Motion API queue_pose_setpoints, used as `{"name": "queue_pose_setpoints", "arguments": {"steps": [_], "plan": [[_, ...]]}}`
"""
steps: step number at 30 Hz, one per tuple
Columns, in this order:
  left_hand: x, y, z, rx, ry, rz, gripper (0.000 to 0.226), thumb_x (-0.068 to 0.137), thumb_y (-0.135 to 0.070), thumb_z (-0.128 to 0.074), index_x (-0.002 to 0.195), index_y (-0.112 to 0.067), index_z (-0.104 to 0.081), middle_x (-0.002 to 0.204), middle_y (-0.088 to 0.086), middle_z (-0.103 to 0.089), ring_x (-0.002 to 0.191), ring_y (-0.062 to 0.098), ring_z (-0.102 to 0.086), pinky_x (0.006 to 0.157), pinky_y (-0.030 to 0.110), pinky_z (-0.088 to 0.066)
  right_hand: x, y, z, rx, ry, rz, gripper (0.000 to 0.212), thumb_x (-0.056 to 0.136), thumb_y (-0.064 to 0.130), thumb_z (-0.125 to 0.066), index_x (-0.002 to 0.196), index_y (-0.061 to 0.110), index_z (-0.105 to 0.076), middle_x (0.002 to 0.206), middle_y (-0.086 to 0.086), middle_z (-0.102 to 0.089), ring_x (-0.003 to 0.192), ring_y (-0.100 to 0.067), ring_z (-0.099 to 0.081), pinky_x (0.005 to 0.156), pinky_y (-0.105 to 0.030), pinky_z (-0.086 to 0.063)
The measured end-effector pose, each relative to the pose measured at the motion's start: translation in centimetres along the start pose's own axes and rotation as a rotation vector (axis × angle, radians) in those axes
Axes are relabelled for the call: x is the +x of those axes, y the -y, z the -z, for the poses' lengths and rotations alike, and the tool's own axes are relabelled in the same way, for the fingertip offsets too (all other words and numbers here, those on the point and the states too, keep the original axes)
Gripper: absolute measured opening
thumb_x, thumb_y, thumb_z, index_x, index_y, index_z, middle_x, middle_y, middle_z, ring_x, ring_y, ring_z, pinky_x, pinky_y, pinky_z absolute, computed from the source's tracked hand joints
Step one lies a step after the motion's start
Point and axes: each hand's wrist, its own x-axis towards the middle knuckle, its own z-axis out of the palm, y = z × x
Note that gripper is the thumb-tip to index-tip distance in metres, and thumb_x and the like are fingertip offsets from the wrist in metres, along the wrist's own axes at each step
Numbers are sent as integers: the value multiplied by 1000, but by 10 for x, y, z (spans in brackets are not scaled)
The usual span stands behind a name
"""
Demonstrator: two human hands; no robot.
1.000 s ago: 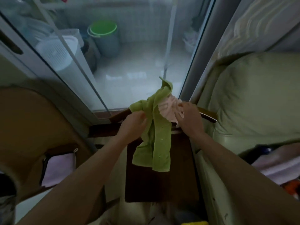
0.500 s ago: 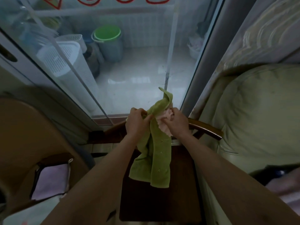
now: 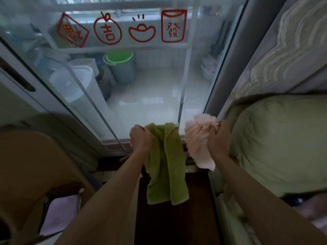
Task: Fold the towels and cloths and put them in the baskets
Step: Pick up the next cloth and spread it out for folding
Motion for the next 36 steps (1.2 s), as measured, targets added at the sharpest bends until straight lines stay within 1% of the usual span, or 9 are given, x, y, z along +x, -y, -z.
{"name": "queue_pose_setpoints", "arguments": {"steps": [3, 8, 12, 14, 18, 23, 26, 29, 36], "plan": [[2, -4, 4, 23, 31, -35, 19, 99, -13, -43, 91, -1, -55, 91, 13, -56, 79, 19, -49, 66, 28, -37, 6, 6, 18, -40, 65, 35, 19, 99, 15, -47, 109, 1, -54, 95, -6, -53, 86, -15, -47, 65, -13, -27], [-12, 11, -1, 181, 410, -116, 21, 99, -18, -47, 79, -13, -53, 72, -4, -49, 59, 3, -43, 46, 12, -37, 0, 0, 27, -91, 305, 80, 14, 96, 20, -52, 93, 6, -53, 78, -1, -47, 69, -14, -44, 53, -11, -29], [-17, 16, 14, 264, 537, -160, 33, 96, -27, -54, 119, -4, -58, 107, 6, -62, 94, 18, -59, 73, 19, -42, -9, 6, 38, -49, 450, 106, 13, 94, 22, -57, 96, 10, -57, 80, 2, -53, 68, -5, -46, 57, -12, -32], [-24, 5, 29, 140, 517, -239, 41, 95, -29, -56, 130, -8, -54, 131, 9, -55, 117, 23, -52, 89, 27, -41, -15, 13, 49, 13, 570, 122, 11, 93, 25, -59, 98, 15, -61, 83, 8, -58, 74, -3, -53, 61, -15, -37], [-57, -20, 73, -95, 731, -415, 48, 95, -28, -56, 141, -21, -45, 145, -5, -44, 131, 13, -42, 106, 31, -35, -38, 37, 78, 112, 757, 161, 12, 94, 25, -59, 93, 15, -66, 79, 7, -61, 66, 2, -56, 58, -10, -41], [-96, -7, 130, -133, 873, -549, 42, 84, -40, -63, 124, -40, -51, 115, -28, -54, 103, -8, -54, 91, 16, -45, -89, 64, 111, 267, 859, 69, 25, 96, 28, -53, 91, 7, -65, 73, 0, -59, 62, -8, -55, 55, -15, -43], [-108, 15, 154, -165, 854, -607, 34, 85, -29, -67, 118, -34, -61, 118, -27, -56, 106, -11, -53, 92, 9, -44, -131, 70, 121, 323, 845, -13, 32, 95, 29, -54, 104, 1, -67, 93, -14, -68, 81, -18, -62, 74, -25, -50], [-121, 38, 177, -159, 870, -618, 22, 83, -23, -71, 105, -25, -72, 118, -15, -64, 109, -2, -58, 100, 20, -44, -173, 75, 129, 383, 879, -88, 27, 94, 27, -56, 103, 5, -69, 103, -16, -70, 90, -23, -64, 86, -32, -50], [-172, 72, 216, -183, 965, -590, 25, 83, -27, -71, 107, -23, -71, 104, -13, -70, 98, -1, -63, 89, 18, -46, -248, 78, 140, 609, 900, -245, 19, 97, 11, -49, 96, 5, -67, 88, -4, -74, 77, -11, -70, 67, -19, -55]]}}
